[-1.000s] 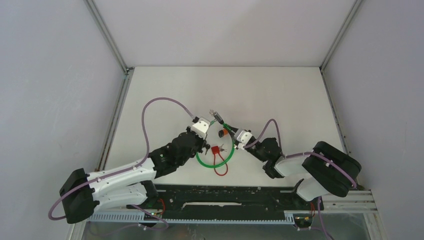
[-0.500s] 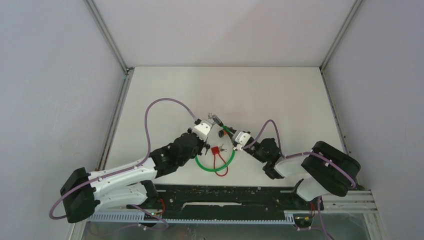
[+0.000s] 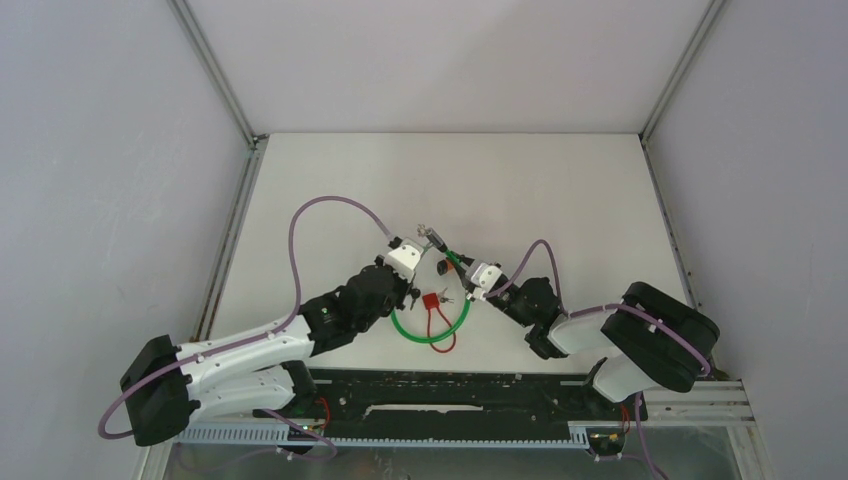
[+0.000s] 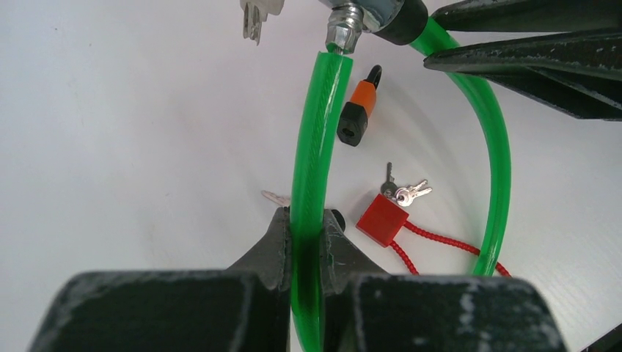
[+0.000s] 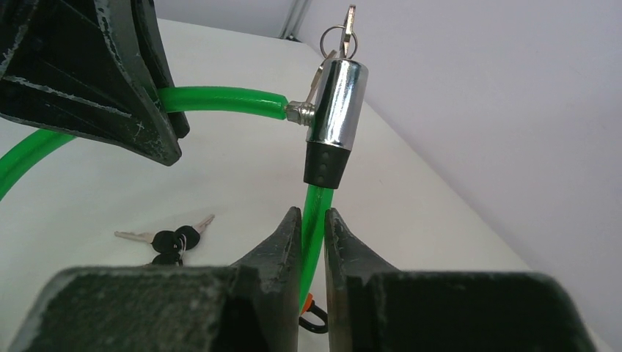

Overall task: Lock with the key
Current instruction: Lock the lock.

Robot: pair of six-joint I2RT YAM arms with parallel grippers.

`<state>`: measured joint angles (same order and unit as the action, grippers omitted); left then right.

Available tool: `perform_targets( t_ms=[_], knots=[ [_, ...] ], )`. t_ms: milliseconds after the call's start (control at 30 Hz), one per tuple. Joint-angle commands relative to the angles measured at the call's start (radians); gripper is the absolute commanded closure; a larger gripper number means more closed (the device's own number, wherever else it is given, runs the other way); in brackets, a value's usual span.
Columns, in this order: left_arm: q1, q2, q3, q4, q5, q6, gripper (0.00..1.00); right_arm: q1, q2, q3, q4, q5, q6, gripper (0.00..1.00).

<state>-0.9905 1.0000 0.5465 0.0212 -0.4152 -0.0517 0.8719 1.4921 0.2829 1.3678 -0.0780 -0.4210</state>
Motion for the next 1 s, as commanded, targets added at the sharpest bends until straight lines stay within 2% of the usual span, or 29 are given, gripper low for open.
perform_targets(
  t_ms=[0,267,600,967],
  knots=[
    [-0.014,-0.032,0.015,0.212,0.089,0.003,1.0,0.052,0.021,0.001,0.016,-0.133,0.041,0.82],
    [-0.014,-0.035,0.012,0.216,0.106,0.005,1.0,0.053,0.026,0.001,0.024,-0.12,0.045,0.74],
    [-0.018,-0.013,0.014,0.221,0.264,0.022,1.0,0.052,0.038,0.001,0.046,-0.059,0.049,0.71],
    [-0.027,-0.006,0.02,0.189,0.279,0.039,1.0,0.053,0.039,0.001,0.058,0.011,0.045,0.66]
  ],
)
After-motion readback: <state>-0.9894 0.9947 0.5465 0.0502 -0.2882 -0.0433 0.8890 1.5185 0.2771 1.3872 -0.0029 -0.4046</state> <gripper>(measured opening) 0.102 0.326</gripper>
